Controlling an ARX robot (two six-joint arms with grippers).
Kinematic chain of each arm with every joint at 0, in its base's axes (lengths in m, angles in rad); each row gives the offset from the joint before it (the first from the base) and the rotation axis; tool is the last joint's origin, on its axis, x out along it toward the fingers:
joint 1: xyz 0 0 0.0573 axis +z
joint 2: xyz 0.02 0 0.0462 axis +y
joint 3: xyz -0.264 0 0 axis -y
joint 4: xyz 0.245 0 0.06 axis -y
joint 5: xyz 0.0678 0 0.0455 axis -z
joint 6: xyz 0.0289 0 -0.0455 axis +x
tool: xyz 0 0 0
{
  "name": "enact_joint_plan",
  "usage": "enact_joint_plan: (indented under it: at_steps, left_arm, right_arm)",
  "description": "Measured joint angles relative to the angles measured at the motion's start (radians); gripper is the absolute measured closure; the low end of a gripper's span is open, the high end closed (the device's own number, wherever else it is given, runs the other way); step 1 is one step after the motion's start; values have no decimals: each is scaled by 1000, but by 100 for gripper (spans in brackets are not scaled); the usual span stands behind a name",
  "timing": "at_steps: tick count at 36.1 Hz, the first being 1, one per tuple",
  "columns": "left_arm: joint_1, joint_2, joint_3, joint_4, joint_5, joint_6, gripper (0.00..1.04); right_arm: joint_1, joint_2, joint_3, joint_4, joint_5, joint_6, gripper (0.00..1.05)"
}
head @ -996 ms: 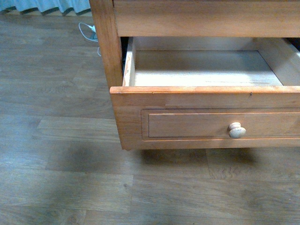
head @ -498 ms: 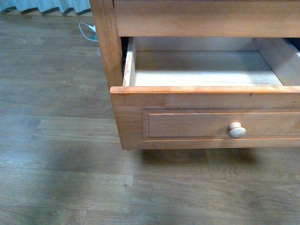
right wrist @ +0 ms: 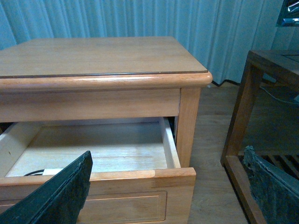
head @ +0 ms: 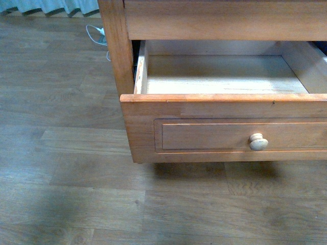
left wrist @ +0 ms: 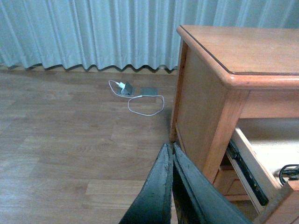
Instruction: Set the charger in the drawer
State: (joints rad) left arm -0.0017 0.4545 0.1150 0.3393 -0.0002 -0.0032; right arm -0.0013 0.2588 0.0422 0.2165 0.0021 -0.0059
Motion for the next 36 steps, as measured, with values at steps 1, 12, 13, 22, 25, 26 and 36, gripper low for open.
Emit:
enact_joint_plan:
  at_steps: [1, 12, 13, 22, 25, 26, 36]
  left_arm:
    - [0, -11, -8, -4, 0, 0, 101]
    - [0, -122, -60, -63, 0, 0, 101]
    - [0, -129, -62, -68, 0, 0, 101]
    - [0, -195, -89, -101, 0, 0, 101]
    - [0, -219, -93, -103, 0, 1, 101]
    - [0, -229, -93, -109, 0, 0, 101]
    - [0, -427, -93, -329, 0, 0, 101]
  right_arm:
    - [0, 0, 0, 0, 0, 0, 9]
    - [0, 0, 0, 0, 0, 0, 9]
    - [0, 0, 0, 0, 0, 0, 9]
    - [0, 0, 0, 0, 0, 0, 9]
    - [0, 0, 0, 0, 0, 0, 9]
    - [0, 0, 0, 0, 0, 0, 9]
    - [0, 0, 0, 0, 0, 0, 9]
